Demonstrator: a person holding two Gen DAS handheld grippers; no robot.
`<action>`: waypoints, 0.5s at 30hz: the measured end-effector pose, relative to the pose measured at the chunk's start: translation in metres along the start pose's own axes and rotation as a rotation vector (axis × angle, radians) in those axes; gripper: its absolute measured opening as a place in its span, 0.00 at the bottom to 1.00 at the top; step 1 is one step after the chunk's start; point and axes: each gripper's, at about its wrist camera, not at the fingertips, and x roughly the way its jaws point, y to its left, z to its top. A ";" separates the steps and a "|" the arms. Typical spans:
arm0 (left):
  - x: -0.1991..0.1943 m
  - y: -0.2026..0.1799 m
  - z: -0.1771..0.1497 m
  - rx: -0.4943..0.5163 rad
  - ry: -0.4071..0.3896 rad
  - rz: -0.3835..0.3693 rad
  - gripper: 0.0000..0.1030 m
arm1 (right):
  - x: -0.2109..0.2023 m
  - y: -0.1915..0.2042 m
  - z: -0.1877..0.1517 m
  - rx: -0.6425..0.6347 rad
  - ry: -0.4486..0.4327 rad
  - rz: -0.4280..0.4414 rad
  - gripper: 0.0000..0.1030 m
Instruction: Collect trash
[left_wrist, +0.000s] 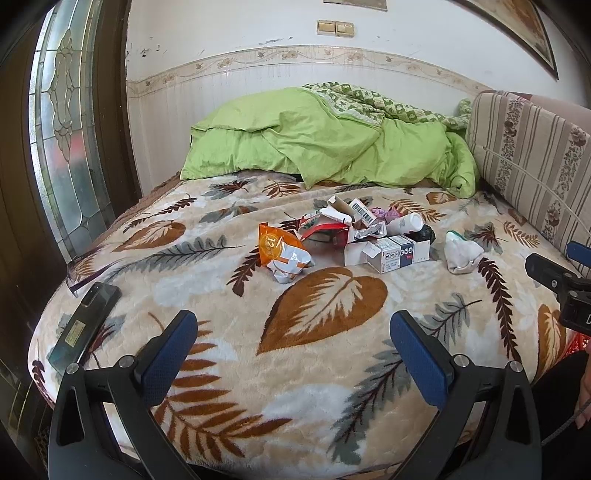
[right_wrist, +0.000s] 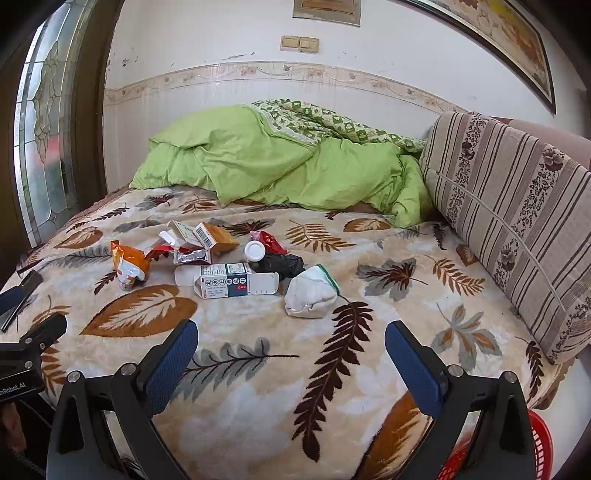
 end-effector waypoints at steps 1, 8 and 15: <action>0.000 0.001 0.000 0.002 0.000 -0.001 1.00 | 0.001 -0.001 0.001 0.001 0.003 0.000 0.99; 0.001 -0.003 0.000 0.011 0.002 -0.001 1.00 | 0.001 -0.002 0.000 0.001 0.010 -0.005 0.99; 0.001 -0.003 0.000 0.012 0.002 -0.003 1.00 | 0.002 -0.004 0.000 0.001 0.017 -0.007 0.99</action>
